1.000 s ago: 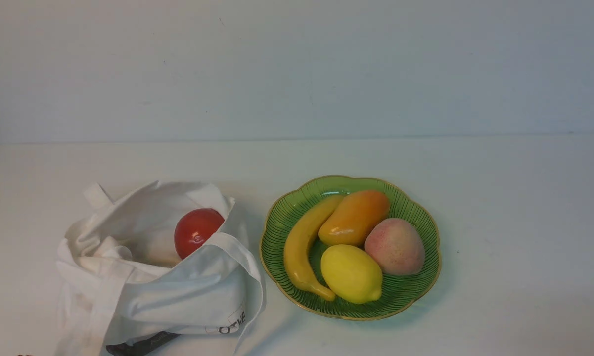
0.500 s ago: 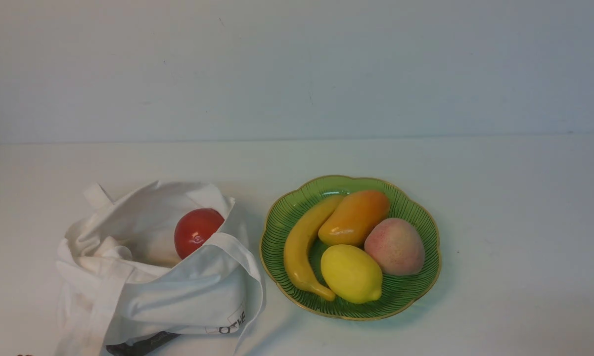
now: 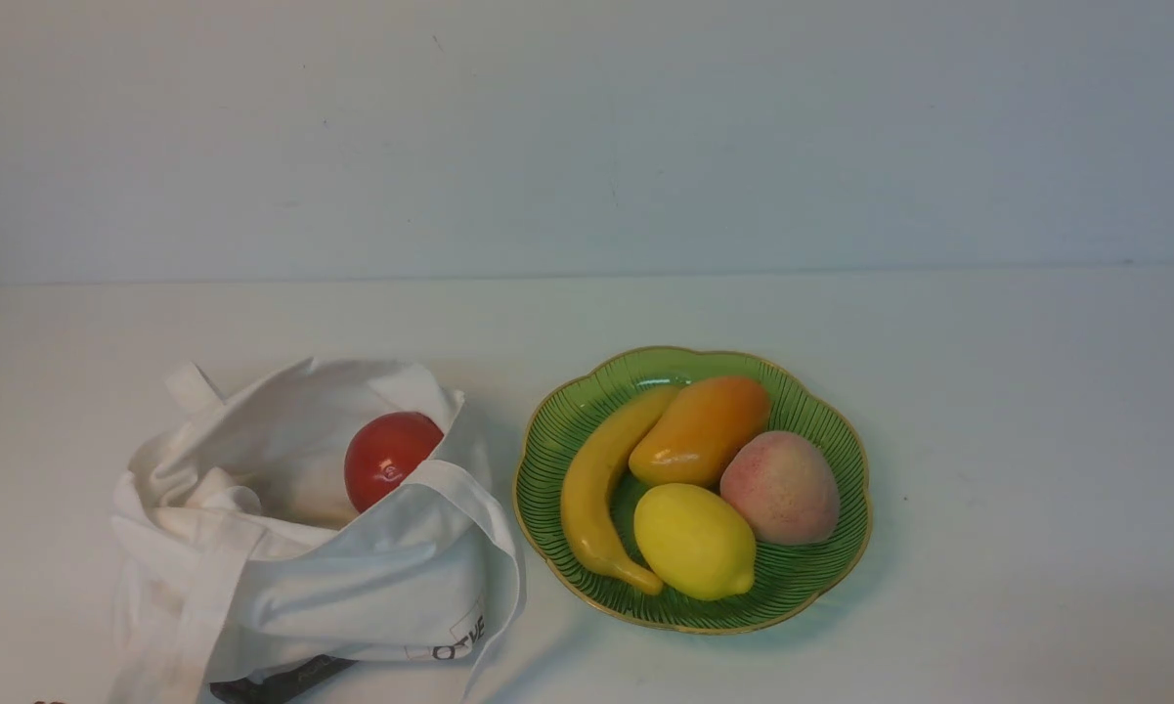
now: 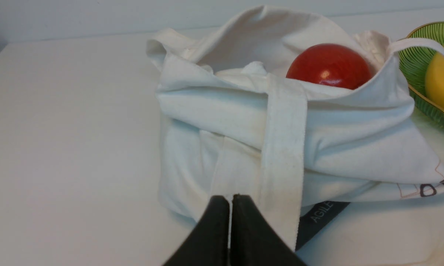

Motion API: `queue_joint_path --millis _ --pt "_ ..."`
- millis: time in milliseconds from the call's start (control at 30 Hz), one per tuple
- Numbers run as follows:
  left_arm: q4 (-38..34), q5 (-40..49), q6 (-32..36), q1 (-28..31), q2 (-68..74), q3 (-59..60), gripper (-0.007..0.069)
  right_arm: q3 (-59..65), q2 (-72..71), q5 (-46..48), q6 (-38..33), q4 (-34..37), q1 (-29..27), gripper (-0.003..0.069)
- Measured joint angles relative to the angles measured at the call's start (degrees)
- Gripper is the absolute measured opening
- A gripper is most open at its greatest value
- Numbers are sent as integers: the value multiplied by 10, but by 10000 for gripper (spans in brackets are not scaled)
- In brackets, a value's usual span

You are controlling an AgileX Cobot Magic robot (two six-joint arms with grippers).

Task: Take the fruit out of the cloth bag on the white table and place them on a plate.
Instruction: 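Reach into the white bag and grasp the apple with the left gripper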

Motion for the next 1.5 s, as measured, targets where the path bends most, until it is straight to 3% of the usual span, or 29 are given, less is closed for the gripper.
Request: queue_joint_path --millis 500,867,1033,1200,1300,1400,1500 --pt "-24 -17 -6 0 0 0 -8 0 0 0 0 0 0 -15" --pt "-241 -117 -63 0 0 0 -8 0 0 0 0 0 0 -15" --pt "-267 -147 -52 0 0 0 -8 0 0 0 0 0 0 -15" --pt "-271 -322 -51 0 0 -2 -8 0 0 0 0 0 0 -15" --pt "-268 -379 -42 0 0 -49 -8 0 0 0 0 0 0 -15" --pt "-248 -335 -12 0 22 -151 -8 0 0 0 0 0 0 -15" --pt "-225 -181 36 0 111 -275 -8 0 0 0 0 0 0 -15"
